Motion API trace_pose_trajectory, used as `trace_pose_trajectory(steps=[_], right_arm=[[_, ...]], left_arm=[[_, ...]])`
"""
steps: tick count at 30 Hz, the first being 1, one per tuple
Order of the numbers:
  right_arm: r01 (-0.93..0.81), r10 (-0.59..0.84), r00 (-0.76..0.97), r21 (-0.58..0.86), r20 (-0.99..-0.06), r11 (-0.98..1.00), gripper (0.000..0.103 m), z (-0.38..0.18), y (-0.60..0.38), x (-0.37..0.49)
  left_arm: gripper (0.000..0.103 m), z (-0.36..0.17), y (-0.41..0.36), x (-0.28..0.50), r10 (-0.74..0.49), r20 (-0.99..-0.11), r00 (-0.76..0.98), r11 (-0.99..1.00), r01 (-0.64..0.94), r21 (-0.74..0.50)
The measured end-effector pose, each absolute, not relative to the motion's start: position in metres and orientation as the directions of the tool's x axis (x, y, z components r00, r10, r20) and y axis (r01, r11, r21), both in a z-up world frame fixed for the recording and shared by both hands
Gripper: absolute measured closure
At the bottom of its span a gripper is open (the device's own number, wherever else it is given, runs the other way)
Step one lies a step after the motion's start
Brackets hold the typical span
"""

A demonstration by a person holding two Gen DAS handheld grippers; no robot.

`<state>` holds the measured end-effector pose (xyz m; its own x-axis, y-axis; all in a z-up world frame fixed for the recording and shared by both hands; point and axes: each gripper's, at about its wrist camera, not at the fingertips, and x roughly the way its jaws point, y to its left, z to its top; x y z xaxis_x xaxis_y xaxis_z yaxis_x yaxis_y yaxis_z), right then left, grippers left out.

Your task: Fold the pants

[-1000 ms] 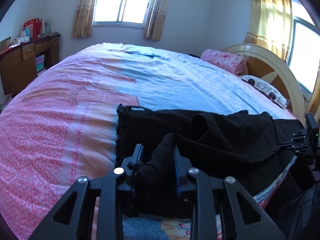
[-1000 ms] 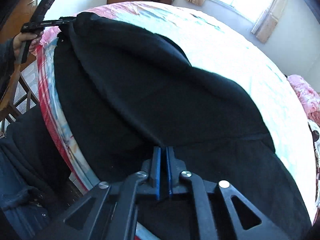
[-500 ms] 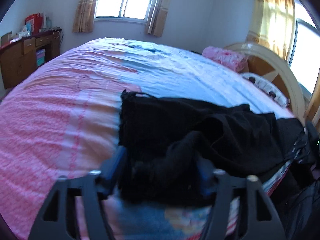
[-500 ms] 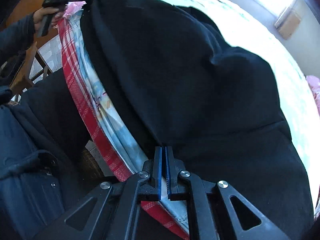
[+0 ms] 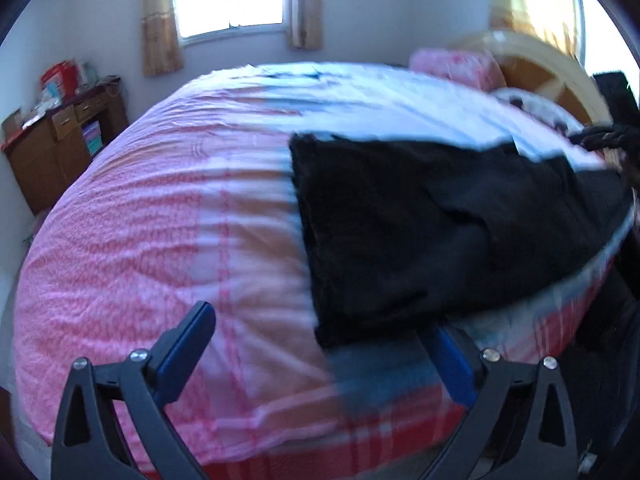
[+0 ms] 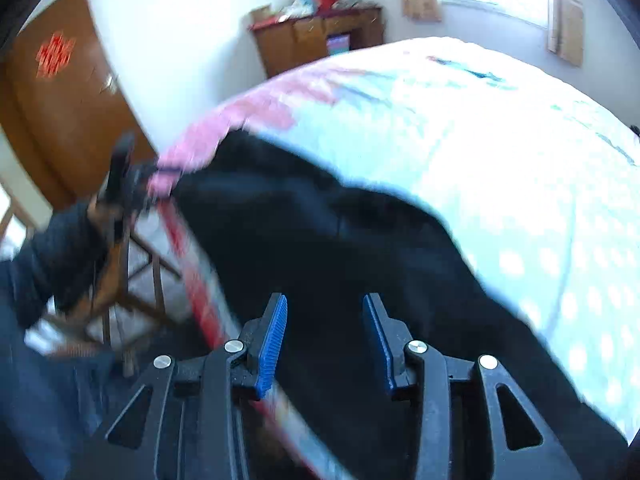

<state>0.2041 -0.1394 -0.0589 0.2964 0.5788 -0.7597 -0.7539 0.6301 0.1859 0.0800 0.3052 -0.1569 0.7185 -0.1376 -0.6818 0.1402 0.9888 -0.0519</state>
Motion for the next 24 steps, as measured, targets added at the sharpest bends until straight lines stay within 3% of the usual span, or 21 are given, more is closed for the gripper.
trace_pose_trajectory(steps=[2,6,9,10,12,14,18,21,24], right_arm=[[-0.708,0.547,0.289,0.21,-0.786,0.675,0.061,-0.07,-0.122,0.232],[-0.617,0.506,0.231,0.277,-0.831,0.737,0.061,-0.103,-0.101,0.279],[-0.576,0.478,0.228,0.278,-0.849,0.769,0.062,-0.123,-0.091,0.299],[-0.578,0.477,0.22,0.281,-0.851,0.767,0.066,-0.127,-0.089,0.302],[-0.58,0.477,0.235,0.272,-0.847,0.768,0.094,-0.128,-0.085,0.307],[-0.563,0.516,0.263,0.304,-0.815,0.768,0.098,-0.118,-0.091,0.314],[-0.515,0.498,0.291,0.305,-0.817,0.801,0.099,-0.117,-0.095,0.332],[-0.533,0.421,0.308,0.212,-0.853,0.819,0.099,-0.14,-0.085,0.332],[-0.525,0.452,0.311,0.245,-0.836,0.815,0.096,-0.135,-0.092,0.329]], left_arm=[[0.0,-0.157,0.302,0.092,-0.179,-0.68,0.711,0.984,0.142,-0.111],[0.0,-0.159,0.284,0.093,-0.135,-0.682,0.719,0.982,0.19,0.006],[0.0,-0.168,0.289,0.088,-0.14,-0.701,0.699,0.984,0.18,-0.018],[0.0,-0.171,0.292,0.085,-0.134,-0.703,0.698,0.985,0.171,-0.017],[0.0,-0.175,0.301,0.077,-0.113,-0.707,0.698,0.989,0.145,-0.015],[0.0,-0.174,0.308,0.07,-0.096,-0.701,0.707,0.993,0.112,-0.024],[0.0,-0.162,0.322,0.063,-0.045,-0.668,0.743,0.998,0.002,-0.065],[0.0,-0.141,0.322,0.063,0.001,-0.61,0.792,0.996,-0.058,-0.074],[0.0,-0.117,0.316,0.067,0.016,-0.567,0.824,0.996,-0.064,-0.064]])
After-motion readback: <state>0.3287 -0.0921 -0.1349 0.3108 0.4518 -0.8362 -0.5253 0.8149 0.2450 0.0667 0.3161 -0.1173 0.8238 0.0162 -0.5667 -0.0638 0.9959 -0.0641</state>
